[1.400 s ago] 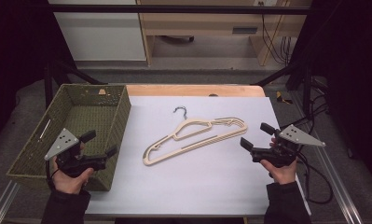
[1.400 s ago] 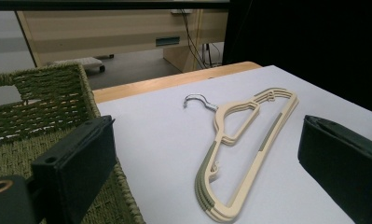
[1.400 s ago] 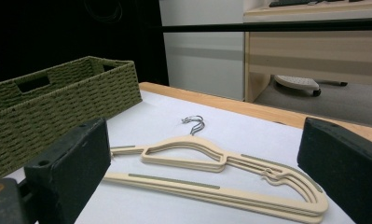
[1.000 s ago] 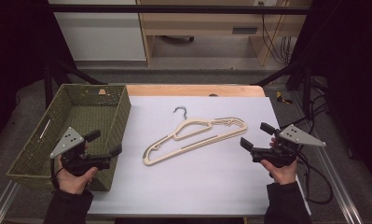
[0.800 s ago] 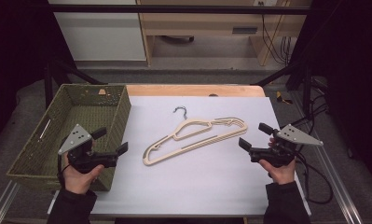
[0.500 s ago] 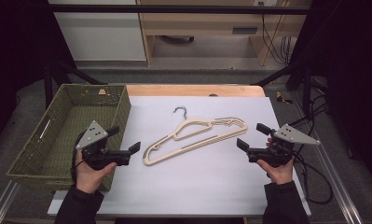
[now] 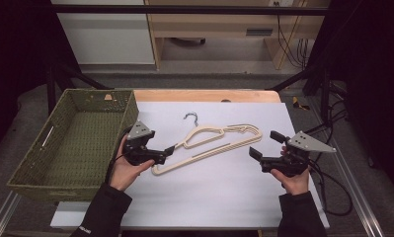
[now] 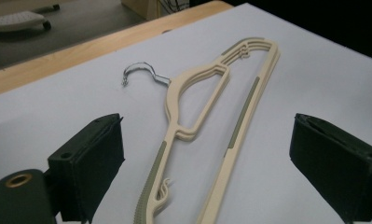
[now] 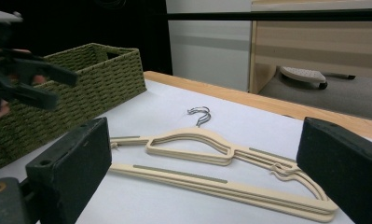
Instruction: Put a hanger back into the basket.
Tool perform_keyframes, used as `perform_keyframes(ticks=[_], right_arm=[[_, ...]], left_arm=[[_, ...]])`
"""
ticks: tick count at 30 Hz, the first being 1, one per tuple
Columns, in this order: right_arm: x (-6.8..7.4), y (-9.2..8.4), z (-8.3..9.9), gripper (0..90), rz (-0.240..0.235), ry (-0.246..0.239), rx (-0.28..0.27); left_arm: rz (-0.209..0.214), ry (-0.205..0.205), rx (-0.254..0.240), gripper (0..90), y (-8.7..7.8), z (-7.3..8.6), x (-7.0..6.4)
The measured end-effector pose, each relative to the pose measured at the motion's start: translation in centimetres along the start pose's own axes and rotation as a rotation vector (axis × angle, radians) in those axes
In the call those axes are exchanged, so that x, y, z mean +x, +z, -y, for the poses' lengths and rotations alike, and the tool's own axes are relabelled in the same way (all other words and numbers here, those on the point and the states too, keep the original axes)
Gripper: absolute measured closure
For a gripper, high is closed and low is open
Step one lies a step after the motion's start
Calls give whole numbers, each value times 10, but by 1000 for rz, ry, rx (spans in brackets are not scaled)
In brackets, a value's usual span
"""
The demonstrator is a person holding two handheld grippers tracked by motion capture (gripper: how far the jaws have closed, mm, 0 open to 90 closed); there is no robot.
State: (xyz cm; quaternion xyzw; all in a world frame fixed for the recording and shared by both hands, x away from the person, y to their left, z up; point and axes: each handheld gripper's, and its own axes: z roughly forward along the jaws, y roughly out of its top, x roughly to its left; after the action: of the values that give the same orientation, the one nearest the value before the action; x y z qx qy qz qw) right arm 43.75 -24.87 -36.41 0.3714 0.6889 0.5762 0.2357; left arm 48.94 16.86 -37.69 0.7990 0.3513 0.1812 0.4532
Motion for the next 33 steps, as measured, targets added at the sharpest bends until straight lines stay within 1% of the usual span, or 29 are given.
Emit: perform_keyframes(ticks=[1, 2, 4, 5, 6, 7, 9, 10, 11, 12, 13, 14, 15, 16, 17, 18, 19, 20, 21, 22, 23, 24, 25, 26, 27, 28, 29, 30, 33], right_arm=[[0, 0, 0, 35, 0, 0, 0], [-1, 0, 0, 35, 0, -4, 4], [-1, 0, 1, 35, 2, 0, 4], [-1, 0, 1, 35, 2, 0, 4], [-1, 1, 1, 35, 2, -1, 7], [-1, 1, 1, 35, 1, -1, 6], [-1, 1, 1, 36, 1, -2, 7], [-1, 1, 1, 36, -1, -2, 6], [-1, 1, 1, 36, -1, -2, 6], [-1, 2, 1, 36, -1, 0, 4], [-1, 2, 1, 36, -1, 0, 4], [-2, 2, 2, 37, -2, 0, 4], [-2, 2, 2, 37, -2, 0, 4], [-2, 2, 2, 37, 0, 1, 11], [-2, 2, 2, 37, 0, 1, 11], [-1, 3, 2, 38, -2, 0, 12], [-1, 3, 2, 38, -2, 0, 12], [-1, 4, 2, 38, -5, -2, 12], [-1, 4, 2, 38, -5, -2, 12], [-2, 4, 3, 39, -6, -5, 16], [-2, 4, 3, 39, -6, -6, 16], [-2, 4, 3, 39, -8, -6, 16], [-1, 4, 3, 39, -8, -4, 14], [-1, 4, 3, 39, -7, -1, 17], [-1, 4, 3, 39, -7, -1, 17], [-1, 4, 3, 39, -11, -4, 24], [-1, 5, 3, 39, -10, -2, 20], [-1, 5, 3, 39, -11, -4, 21], [0, 6, 3, 39, -9, -4, 26]], left_arm=[[0, 0, 0, 103, 0, 0, 0], [-2, 1, 23, 110, 11, 0, 1], [-3, -1, 48, 123, 22, 1, 3], [-3, -1, 48, 130, 22, 1, 3], [-6, 2, 71, 142, 31, 2, 6], [-4, 0, 79, 154, 35, 3, 7], [-4, 0, 85, 189, 39, 4, 8], [-7, 3, 106, 206, 46, 5, 10], [-7, 3, 106, 216, 46, 5, 10], [-3, 7, 123, 232, 52, 7, 10], [-3, 7, 123, 247, 52, 7, 10], [-3, 9, 141, 257, 59, 8, 12], [-3, 9, 141, 269, 59, 8, 12], [-3, -1, 155, 285, 66, 11, 14], [-3, -1, 155, 297, 66, 11, 14], [-3, -8, 176, 318, 73, 14, 18], [-3, -8, 176, 336, 73, 14, 18], [-6, -21, 192, 353, 79, 17, 22], [-6, -21, 192, 369, 79, 17, 22], [-8, -29, 215, 394, 85, 21, 25], [-8, -29, 215, 406, 85, 21, 25], [-10, -30, 233, 426, 91, 24, 28], [-10, -30, 233, 443, 91, 24, 28], [-16, -21, 253, 458, 96, 27, 30], [-16, -21, 253, 474, 96, 27, 30], [-17, -8, 275, 490, 100, 29, 32], [-20, 1, 284, 499, 101, 31, 33], [-35, 11, 287, 509, 103, 32, 33], [-45, 17, 301, 559, 106, 34, 34]])
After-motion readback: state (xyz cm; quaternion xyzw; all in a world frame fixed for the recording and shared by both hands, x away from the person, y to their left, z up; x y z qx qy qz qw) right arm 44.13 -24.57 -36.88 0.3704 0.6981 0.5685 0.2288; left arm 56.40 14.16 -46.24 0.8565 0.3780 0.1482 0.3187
